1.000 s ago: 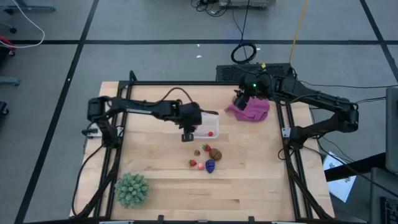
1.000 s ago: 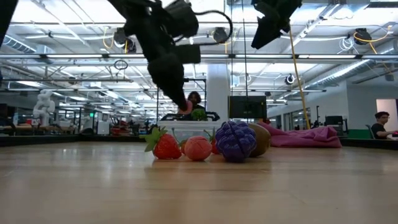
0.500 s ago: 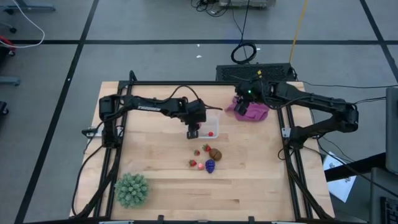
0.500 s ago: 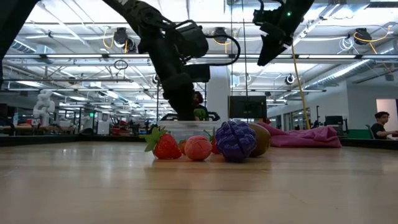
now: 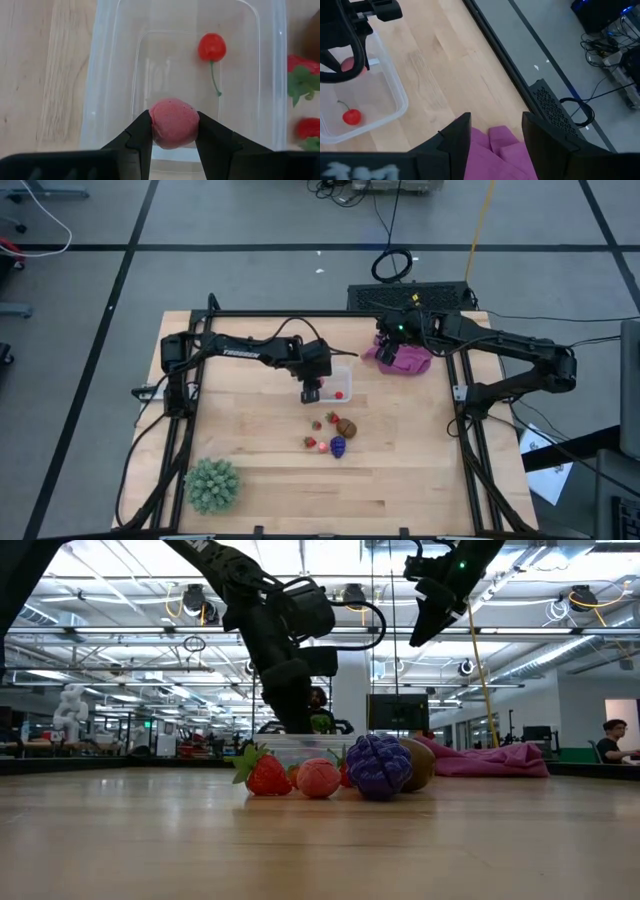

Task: Pick and placing Produce into tupperware
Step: Put the left peach into the transparent bin

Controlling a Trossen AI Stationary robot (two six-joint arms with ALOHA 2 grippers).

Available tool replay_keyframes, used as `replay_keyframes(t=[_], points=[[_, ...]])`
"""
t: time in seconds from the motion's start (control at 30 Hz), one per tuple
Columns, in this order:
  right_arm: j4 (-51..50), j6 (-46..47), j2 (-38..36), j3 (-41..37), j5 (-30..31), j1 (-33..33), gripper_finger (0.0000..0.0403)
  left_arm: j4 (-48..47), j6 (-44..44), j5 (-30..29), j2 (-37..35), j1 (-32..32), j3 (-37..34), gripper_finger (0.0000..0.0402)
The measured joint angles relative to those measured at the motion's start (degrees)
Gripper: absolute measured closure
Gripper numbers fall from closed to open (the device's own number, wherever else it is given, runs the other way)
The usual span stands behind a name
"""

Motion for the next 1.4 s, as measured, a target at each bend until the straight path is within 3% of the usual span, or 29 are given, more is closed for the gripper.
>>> replay_keyframes(t=[0.47,1.4], points=[[-0.04,0.04,0.0,0.0,-2.99,0.0,0.0234,1.35,-1.69,-0.24,0.0,-0.09,-0.02,0.0279],[0.46,0.04,0.0,0.0,-2.99,0.02,0.0234,1.04,-1.9,-1.35,2.69,-0.33,-0.09,0.0276]])
